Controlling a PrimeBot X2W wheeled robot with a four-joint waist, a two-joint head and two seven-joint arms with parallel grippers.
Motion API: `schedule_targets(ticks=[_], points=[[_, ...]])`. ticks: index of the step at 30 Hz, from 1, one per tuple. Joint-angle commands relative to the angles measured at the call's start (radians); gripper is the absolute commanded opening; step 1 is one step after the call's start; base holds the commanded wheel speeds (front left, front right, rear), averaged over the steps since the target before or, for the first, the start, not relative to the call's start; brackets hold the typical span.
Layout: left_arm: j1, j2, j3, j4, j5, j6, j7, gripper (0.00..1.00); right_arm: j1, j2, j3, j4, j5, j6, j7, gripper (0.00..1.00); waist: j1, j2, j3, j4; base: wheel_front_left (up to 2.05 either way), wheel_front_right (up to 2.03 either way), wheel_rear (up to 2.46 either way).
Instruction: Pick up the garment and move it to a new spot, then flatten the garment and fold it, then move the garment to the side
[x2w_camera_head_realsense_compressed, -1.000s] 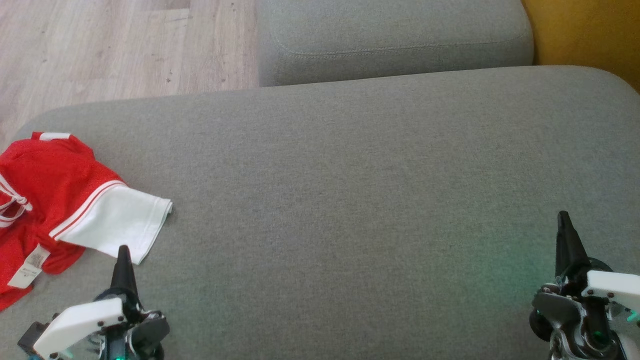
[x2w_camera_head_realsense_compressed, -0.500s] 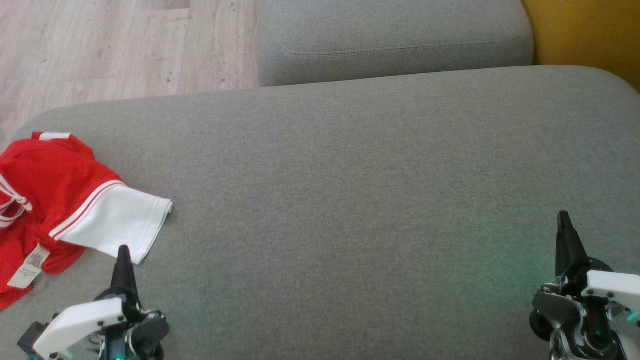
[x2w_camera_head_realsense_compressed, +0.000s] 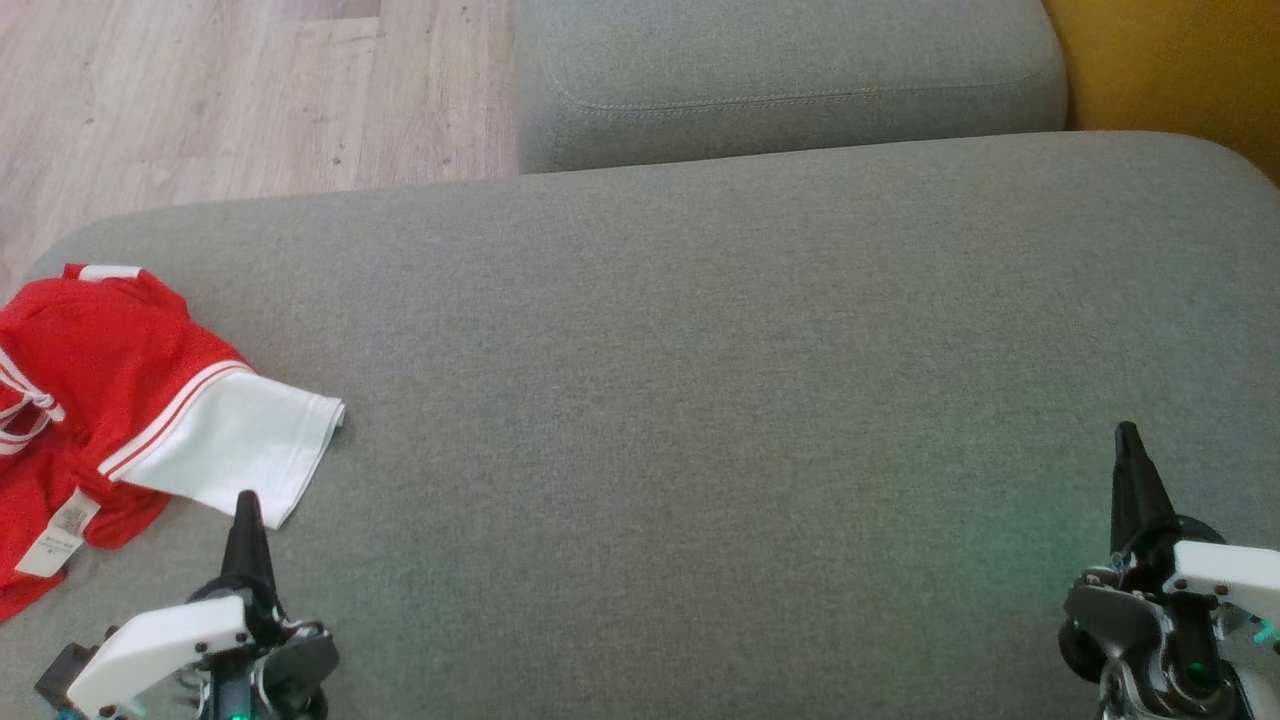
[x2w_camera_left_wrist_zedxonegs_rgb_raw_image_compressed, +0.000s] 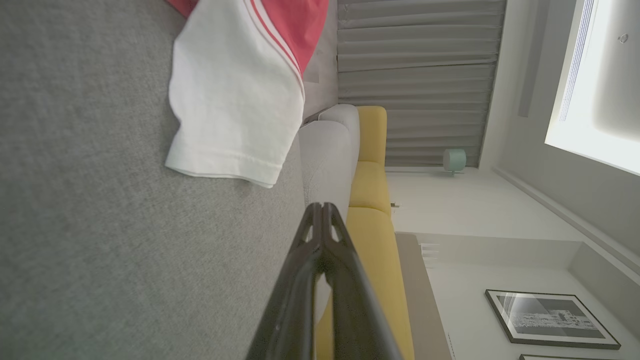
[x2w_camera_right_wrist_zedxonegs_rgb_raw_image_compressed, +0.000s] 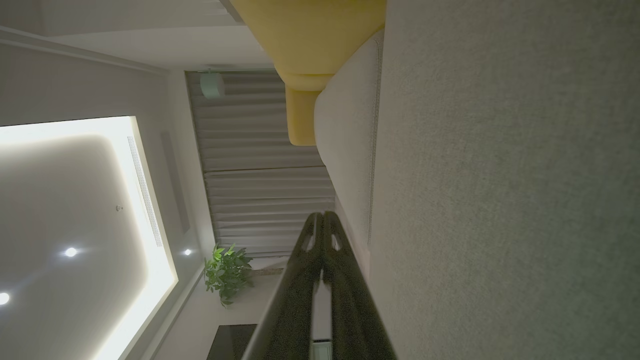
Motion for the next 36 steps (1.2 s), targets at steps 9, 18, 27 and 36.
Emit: schedule_targets(ticks=[9,18,27,36], points=[[0.003,0.0,-0.011,0.006,0.004,0.001,-0.011,1.0,0.005,0.0,0.006,0.007,-0.009,0.0,-0.011,1.0,0.0,0.0,0.0,0.0,0.0,0.0,0.0],[0.005,0.002,-0.038,0.003,0.062,0.0,-0.05,1.0,0.017,-0.001,0.02,-0.016,-0.12,0.0,-0.05,1.0,0.0,0.0,-0.002,-0.003,0.0,0.0,0.0],[0.006,0.002,-0.055,0.0,0.183,-0.001,-0.077,1.0,0.024,-0.002,0.039,-0.054,-0.282,0.0,-0.077,1.0,0.0,0.0,-0.002,-0.005,0.0,0.0,0.0],[0.007,0.002,-0.075,-0.005,0.316,-0.001,-0.101,1.0,0.03,-0.012,0.06,-0.083,-0.438,0.0,-0.1,1.0,0.0,0.0,-0.003,-0.007,0.0,0.0,0.0]])
